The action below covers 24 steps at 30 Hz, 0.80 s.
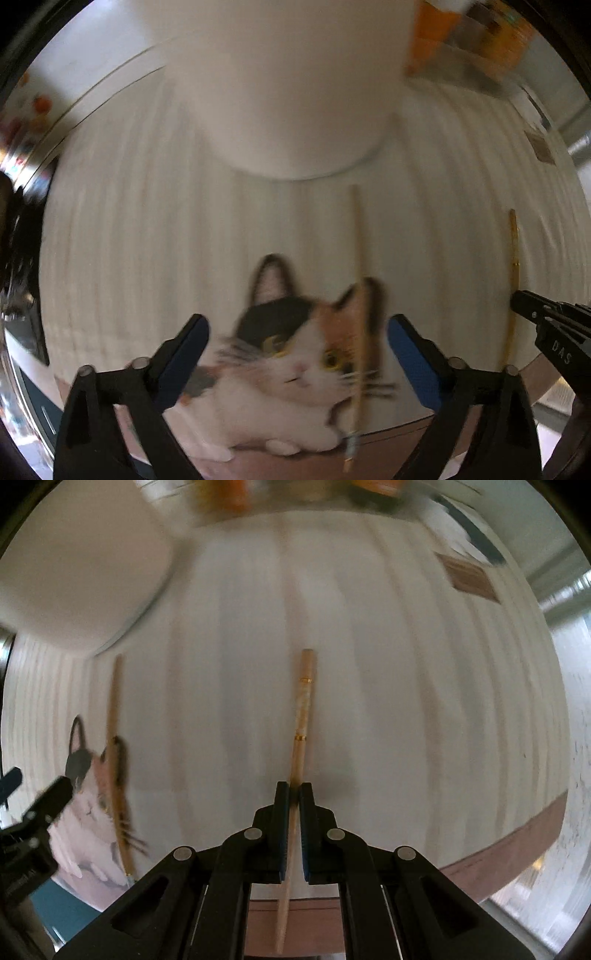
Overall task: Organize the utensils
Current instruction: 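Close the left tool on a chopstick while the right tool grasps the last one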
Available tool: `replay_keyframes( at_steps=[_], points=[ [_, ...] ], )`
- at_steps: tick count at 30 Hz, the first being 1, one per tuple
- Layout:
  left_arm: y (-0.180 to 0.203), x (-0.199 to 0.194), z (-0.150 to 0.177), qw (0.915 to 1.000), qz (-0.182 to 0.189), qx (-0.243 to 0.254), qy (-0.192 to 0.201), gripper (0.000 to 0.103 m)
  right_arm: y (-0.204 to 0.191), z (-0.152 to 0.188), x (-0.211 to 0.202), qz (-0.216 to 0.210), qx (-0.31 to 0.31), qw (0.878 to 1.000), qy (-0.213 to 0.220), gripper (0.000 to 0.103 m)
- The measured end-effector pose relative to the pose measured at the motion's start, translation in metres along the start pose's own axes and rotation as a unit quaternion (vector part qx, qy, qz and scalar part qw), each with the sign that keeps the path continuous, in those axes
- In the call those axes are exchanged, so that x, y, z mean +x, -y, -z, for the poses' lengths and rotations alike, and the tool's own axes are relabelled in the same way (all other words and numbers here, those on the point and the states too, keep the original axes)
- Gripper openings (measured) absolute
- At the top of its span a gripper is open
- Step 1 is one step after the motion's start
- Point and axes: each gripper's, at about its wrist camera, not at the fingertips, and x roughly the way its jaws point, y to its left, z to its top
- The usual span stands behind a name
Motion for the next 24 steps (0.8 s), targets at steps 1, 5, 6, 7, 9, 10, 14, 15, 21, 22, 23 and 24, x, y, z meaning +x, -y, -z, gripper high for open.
replay_keyframes(
  at_steps=[1,5,6,7,9,10,14,15,21,22,23,24],
  points=[
    [0.006,0.003,-0.002,1.0000,0.003,0.007,-0.004,0.080,0.008,0.000,0.002,-0.005,0.011,1.000,-0.002,0.005],
    [0.021,0.013,-0.008,0.9995,0.007,0.024,-0.017,0.039,0.025,0.002,0.005,-0.020,0.025,1.000,0.000,0.006],
    [0.022,0.015,-0.007,0.9995,0.007,0.025,-0.019,0.029,0.034,0.005,0.003,-0.018,0.021,1.000,0.002,0.006],
    [0.022,0.017,-0.007,0.9994,0.008,0.025,-0.021,0.024,0.036,0.006,0.003,-0.015,0.018,1.000,0.003,0.006],
    [0.018,0.018,-0.006,0.9995,0.018,0.019,-0.018,0.013,0.030,0.015,0.006,-0.007,0.012,1.000,0.006,0.006],
    [0.015,0.018,-0.006,0.9995,0.021,0.017,-0.018,0.009,0.024,0.019,0.006,-0.002,0.009,1.000,0.008,0.006],
    [-0.007,0.019,0.000,0.9997,0.013,0.004,-0.020,0.005,0.015,0.022,0.009,0.013,0.002,1.000,0.012,0.006],
    [-0.013,0.019,0.002,0.9997,0.012,-0.002,-0.021,0.005,0.010,0.022,0.009,0.014,0.001,1.000,0.013,0.006],
    [-0.065,0.021,0.017,0.9973,0.016,-0.064,-0.032,0.005,-0.035,0.038,0.017,0.019,-0.019,0.999,0.020,0.007],
    [-0.073,0.021,0.020,0.9963,0.020,-0.075,-0.035,0.005,-0.039,0.040,0.019,0.014,-0.024,0.999,0.019,0.007],
    [-0.081,0.022,0.022,0.9952,0.024,-0.087,-0.038,0.005,-0.041,0.041,0.020,0.010,-0.028,0.999,0.019,0.007],
    [-0.088,0.022,0.024,0.9946,0.024,-0.093,-0.039,0.005,-0.048,0.043,0.022,0.005,-0.033,0.999,0.017,0.007]
  ],
)
